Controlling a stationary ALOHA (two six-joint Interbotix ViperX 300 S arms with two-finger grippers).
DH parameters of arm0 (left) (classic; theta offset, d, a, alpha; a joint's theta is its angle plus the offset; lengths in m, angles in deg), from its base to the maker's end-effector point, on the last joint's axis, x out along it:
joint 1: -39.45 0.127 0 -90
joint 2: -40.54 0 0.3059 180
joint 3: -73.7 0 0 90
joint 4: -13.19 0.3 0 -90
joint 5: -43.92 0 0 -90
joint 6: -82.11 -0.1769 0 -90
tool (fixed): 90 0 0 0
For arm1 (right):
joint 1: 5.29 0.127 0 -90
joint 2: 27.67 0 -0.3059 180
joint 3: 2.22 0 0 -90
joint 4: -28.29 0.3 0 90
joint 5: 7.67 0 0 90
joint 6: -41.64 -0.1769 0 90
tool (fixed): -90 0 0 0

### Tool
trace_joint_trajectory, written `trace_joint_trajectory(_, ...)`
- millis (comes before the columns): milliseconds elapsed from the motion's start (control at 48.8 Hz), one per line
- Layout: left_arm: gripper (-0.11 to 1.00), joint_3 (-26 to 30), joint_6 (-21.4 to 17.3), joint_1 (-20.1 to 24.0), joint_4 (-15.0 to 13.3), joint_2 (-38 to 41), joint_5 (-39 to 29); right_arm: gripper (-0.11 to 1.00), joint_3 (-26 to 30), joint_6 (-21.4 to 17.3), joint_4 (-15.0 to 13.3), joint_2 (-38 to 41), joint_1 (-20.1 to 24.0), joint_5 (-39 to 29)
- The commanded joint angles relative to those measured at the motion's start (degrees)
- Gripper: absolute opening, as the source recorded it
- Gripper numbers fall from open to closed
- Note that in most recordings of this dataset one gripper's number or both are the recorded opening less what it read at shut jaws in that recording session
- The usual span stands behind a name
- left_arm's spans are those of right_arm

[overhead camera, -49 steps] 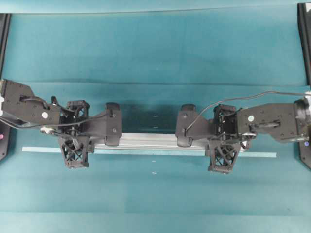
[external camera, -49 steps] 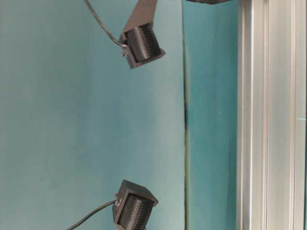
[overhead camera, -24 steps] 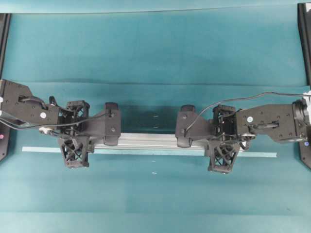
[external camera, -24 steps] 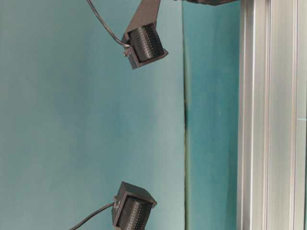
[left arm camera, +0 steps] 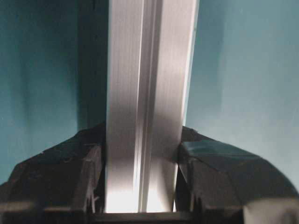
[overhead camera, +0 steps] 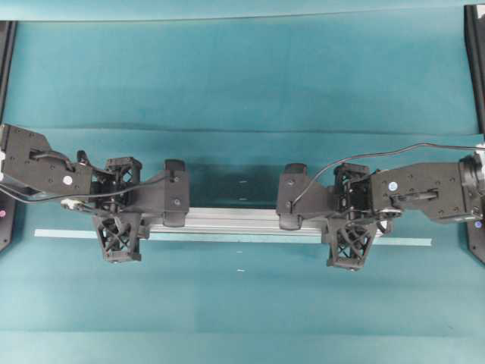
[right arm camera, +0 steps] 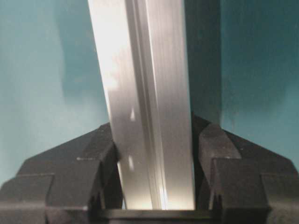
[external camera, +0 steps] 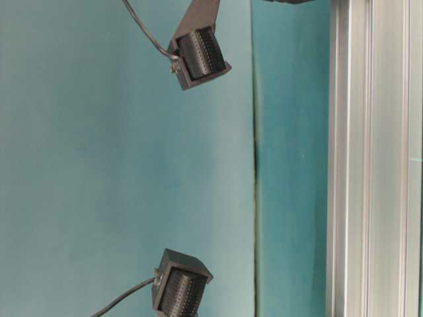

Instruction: Lift the metal rail with both hands and move it towards you.

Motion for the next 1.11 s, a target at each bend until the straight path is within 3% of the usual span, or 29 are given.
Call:
trace_joint_trajectory(0,0.29,1.05,1.67,0.35,-0.26,-0.35,3.34,0.38,0.26,-0.35,-0.18,0.18,-0.53,1.93)
trace_joint_trajectory(451,0.29,-0.7,1.49,0.35,-0.18,-0.88,0.09,0.38,0.62,-0.53,0.18,0.53,-0.18,4.04)
trace_joint_trajectory(1086,0.29,-1.14,1.14,0.0,-0.18,-1.41,2.55,0.38,-0.26,-0.7,0.62,0.62,0.0,4.13)
